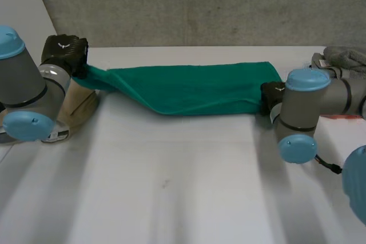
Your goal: Fold the laundry.
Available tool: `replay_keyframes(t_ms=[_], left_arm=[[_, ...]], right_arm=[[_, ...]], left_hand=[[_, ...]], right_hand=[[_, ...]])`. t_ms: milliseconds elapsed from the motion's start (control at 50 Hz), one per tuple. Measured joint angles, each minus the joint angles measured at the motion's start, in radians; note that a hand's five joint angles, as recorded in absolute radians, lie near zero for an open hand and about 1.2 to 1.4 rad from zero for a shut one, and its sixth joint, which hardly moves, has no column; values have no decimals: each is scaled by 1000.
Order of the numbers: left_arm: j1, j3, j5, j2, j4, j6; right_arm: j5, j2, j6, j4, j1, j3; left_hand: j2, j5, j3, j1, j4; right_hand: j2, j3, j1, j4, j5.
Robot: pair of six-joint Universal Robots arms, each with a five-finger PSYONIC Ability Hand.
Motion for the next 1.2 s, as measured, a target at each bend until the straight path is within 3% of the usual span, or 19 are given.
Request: replay_keyframes(t_ms=[140,300,400,580,880,1060,1120,1180,1200], left_arm=[[-3,-126,20,113,-183,133],[9,-333,62,239,-453,352],[16,-424,106,269,-542,442],[3,-324,124,187,-492,424],[-68,143,-76,-117,-410,251],[-100,368,-150,-286,-409,253],[-105,430,-168,-332,-411,256],[-111,500,-173,-378,-414,254],[-114,519,-172,-389,-414,252]], right_arm=[[-105,-216,-338,96,-71,176],[-247,-472,-907,335,-205,454],[-287,-536,-1062,399,-264,545],[-315,-458,-977,270,-261,485],[-327,-104,-784,-154,-167,116],[-276,96,-781,-213,-135,-135],[-261,151,-780,-214,-127,-205],[-235,212,-778,-218,-115,-277],[-224,228,-776,-219,-111,-296]], left_hand=[[0,0,0,0,0],[0,0,0,0,0],[0,0,0,0,0],[0,0,0,0,0],[0,0,0,0,0],[0,0,0,0,0],[-54,-18,-51,-19,-56],[-650,-588,-617,-676,-634],[-732,-673,-720,-769,-719]], right_hand=[[0,0,0,1,1],[0,4,0,3,12],[0,4,0,3,23],[0,4,0,3,31],[0,4,0,3,33],[0,4,0,3,34],[-350,-315,-340,-311,-291],[-859,-835,-834,-823,-820],[-927,-911,-894,-916,-898]])
